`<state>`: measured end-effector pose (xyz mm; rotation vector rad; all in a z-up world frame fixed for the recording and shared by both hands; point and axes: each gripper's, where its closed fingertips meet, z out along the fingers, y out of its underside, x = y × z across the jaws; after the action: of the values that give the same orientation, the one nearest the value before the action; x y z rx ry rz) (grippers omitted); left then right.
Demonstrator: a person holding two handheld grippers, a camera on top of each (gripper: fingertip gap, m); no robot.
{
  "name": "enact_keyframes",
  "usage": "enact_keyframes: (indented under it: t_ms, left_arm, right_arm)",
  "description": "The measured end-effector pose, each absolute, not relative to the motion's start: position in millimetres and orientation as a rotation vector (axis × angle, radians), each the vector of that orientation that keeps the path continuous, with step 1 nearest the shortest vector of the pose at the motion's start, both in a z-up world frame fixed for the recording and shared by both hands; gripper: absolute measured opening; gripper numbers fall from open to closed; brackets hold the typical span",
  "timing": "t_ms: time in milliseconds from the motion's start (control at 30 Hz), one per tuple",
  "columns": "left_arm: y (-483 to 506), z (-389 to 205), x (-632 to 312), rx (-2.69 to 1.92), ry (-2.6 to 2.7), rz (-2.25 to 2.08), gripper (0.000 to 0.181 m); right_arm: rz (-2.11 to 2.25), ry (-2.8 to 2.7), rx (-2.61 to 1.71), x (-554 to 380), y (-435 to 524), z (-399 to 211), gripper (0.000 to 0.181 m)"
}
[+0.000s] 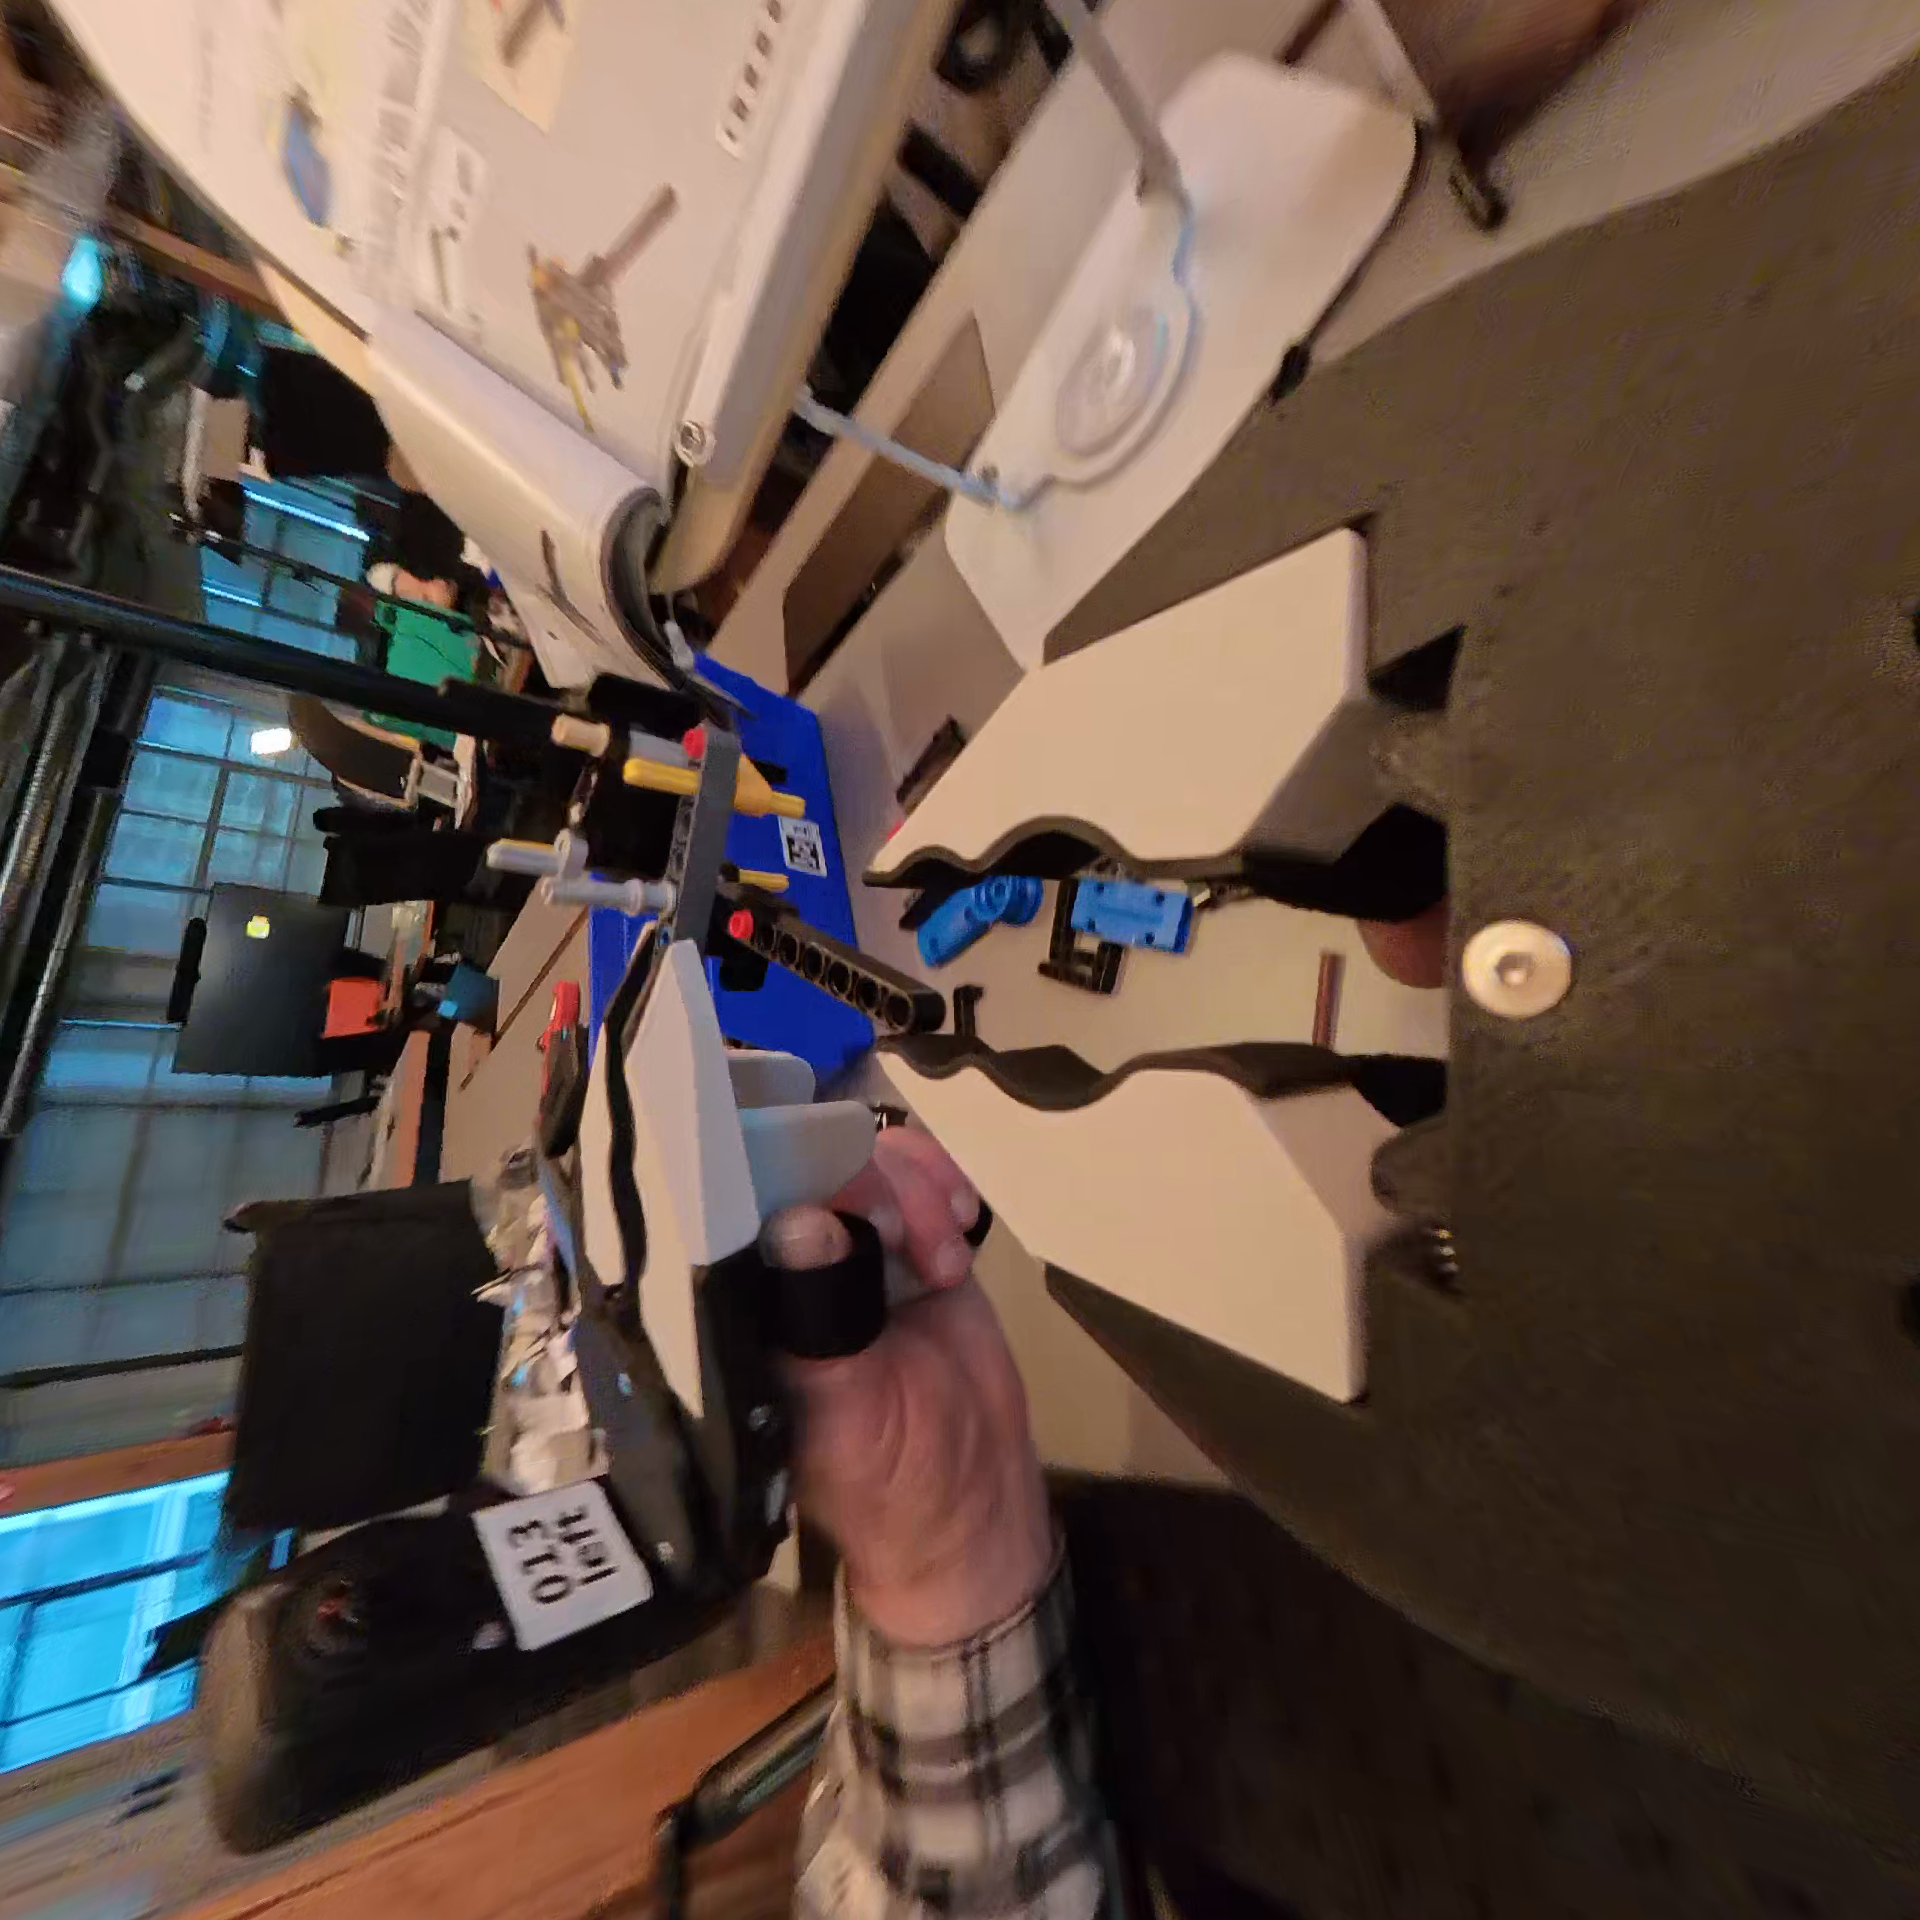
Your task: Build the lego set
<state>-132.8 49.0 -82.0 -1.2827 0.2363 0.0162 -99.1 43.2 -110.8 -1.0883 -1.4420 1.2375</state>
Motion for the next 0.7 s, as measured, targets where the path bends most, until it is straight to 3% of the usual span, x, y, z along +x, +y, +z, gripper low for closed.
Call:
enact_keyframes:
  t_ms: [367, 700]
  left_arm:
    - [44.4, -75.8, -112.4, -1.221, 0.375, 0.213, 0.005]
    - [50.2, -89.2, -113.8, -1.280, 0.376, 0.165, 0.006]
  right_arm:
    - [1.794, -1.373, -1.190, -93.6, 32.9, -105.3, 0.012]
    - [1.431, -1.392, -1.181, -98.6, 55.4, -115.0, 0.006]
